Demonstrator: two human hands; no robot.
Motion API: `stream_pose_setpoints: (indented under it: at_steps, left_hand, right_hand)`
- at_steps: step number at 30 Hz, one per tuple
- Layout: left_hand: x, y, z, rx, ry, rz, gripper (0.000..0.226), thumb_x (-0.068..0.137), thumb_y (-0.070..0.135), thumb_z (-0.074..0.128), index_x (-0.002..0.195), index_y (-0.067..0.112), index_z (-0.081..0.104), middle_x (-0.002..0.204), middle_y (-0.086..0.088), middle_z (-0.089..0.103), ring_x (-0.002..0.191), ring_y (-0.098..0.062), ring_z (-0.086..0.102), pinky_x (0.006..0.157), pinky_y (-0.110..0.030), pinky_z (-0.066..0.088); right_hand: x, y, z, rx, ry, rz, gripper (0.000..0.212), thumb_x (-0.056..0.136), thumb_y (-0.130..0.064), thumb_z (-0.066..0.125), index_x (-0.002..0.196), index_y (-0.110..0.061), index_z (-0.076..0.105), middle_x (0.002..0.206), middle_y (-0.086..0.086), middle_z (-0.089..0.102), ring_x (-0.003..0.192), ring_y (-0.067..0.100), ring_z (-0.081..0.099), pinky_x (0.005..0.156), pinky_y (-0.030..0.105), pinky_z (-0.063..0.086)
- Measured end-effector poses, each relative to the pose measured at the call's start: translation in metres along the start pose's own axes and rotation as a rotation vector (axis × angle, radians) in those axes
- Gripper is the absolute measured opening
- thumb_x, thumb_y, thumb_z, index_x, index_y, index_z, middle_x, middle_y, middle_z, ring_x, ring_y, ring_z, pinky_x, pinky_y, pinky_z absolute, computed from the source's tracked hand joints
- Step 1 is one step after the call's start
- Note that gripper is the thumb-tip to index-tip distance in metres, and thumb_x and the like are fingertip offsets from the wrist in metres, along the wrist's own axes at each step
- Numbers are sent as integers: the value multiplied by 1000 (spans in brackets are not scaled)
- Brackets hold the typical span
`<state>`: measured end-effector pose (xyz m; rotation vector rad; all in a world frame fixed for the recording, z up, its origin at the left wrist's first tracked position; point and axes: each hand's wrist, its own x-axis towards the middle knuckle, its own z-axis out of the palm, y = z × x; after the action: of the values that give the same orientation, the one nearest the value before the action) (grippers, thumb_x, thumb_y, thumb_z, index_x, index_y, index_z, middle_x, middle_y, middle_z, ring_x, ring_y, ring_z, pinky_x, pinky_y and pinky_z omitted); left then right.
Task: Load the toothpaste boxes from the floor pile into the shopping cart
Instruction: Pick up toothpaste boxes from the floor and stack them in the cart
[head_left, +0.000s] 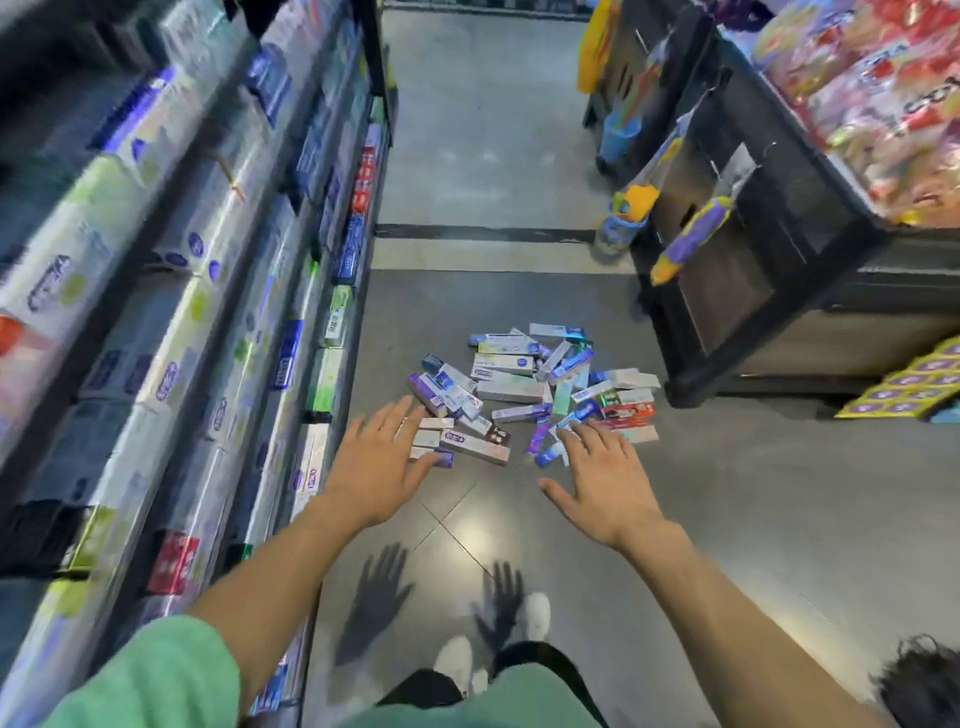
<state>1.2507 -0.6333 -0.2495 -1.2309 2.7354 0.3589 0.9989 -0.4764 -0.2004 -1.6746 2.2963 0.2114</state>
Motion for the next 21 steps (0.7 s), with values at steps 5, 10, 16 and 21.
stream_pose_setpoints:
  at_steps: [5, 10, 16, 21]
  left_hand:
    - [46, -7, -7, 35, -14, -42, 93, 87, 69, -1, 159, 18, 27, 168, -3, 20, 153, -22, 22, 124, -47, 19]
    - [96, -13, -11, 7, -14, -125, 89, 90, 69, 2, 160, 18, 26, 168, -4, 19, 154, -22, 22, 123, -47, 18]
    - [154, -15, -29, 22, -4, -186, 89, 89, 67, -2, 162, 20, 14, 170, -2, 9, 155, -21, 14, 124, -47, 14]
    - [188, -31, -25, -8, -18, -245, 71, 104, 57, 29, 162, 20, 11, 170, -1, 6, 156, -19, 9, 126, -43, 7]
  right_hand:
    - [74, 8, -6, 8, -31, -81, 81, 96, -69, 30, 158, -18, 24, 166, 8, 24, 154, 27, 15, 126, 45, 12]
    - [153, 22, -14, 6, -46, -153, 76, 97, -67, 38, 155, -19, 28, 163, 7, 28, 151, 28, 21, 124, 44, 16]
    - [231, 35, -23, -7, -96, -198, 78, 97, -68, 34, 158, -21, 22, 165, 7, 24, 153, 29, 19, 125, 47, 14]
    - [285, 35, -17, 0, -135, -232, 81, 96, -71, 33, 158, -21, 23, 165, 6, 24, 153, 29, 19, 125, 49, 15]
